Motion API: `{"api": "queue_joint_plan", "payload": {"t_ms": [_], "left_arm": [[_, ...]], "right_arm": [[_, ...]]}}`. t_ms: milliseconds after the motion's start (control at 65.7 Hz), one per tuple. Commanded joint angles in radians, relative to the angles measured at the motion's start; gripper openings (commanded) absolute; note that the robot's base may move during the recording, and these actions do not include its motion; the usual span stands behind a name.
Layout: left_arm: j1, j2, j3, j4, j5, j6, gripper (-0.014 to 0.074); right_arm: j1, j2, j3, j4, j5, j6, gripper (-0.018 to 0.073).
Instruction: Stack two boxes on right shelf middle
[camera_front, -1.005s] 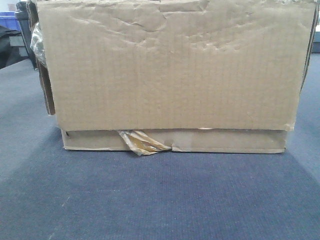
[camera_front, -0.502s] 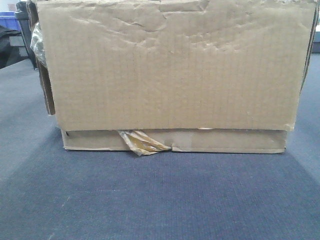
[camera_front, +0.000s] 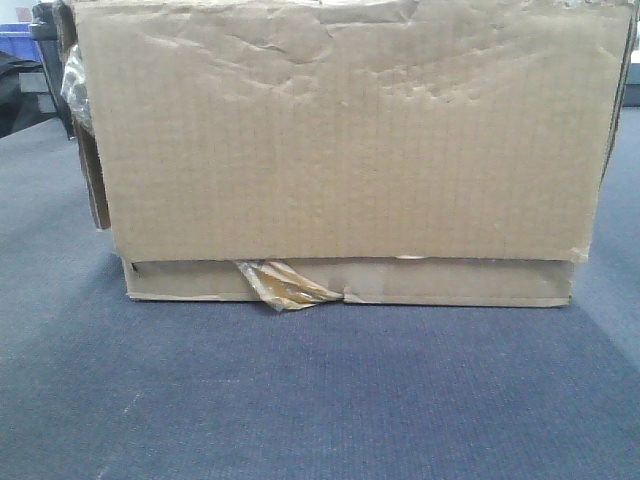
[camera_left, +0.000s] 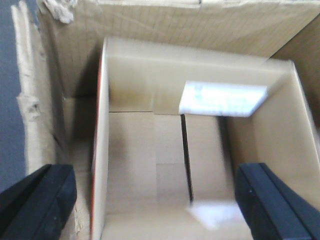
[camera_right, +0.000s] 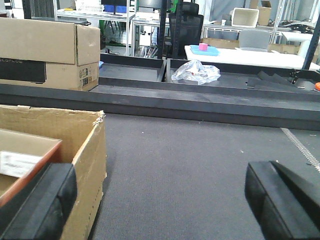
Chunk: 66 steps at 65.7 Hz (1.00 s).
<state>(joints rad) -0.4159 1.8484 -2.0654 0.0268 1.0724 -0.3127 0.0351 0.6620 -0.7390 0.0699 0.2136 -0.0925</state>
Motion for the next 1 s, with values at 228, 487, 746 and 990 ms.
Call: {"api": "queue_joint_plan", "payload": {"t_ms": [228,487,746,990], "left_arm": [[0.005,-0.151,-0.011,0.147,0.149,0.121,0.0528],[0.116,-0.21,-0.009,0.115,0.149,0.217,0.0528],[0.224,-0.218,0.026,0.039,0.149,0.296,0.0528],[0.224,-0.222,0.158,0.006,0.149,0.313,0.0528]], "right_arm": [[0.008,0.006,-0.018,-0.005,0.022,-0.001,0.057],[0.008,0.083,-0.214,-0.005,0.22,-0.001,0.057],[0.046,0.287,-0.518,0.038,0.515,-0.001,0.057],[0.183,0.557,-0.755,0.038,0.763,-0.005,0.057]]}}
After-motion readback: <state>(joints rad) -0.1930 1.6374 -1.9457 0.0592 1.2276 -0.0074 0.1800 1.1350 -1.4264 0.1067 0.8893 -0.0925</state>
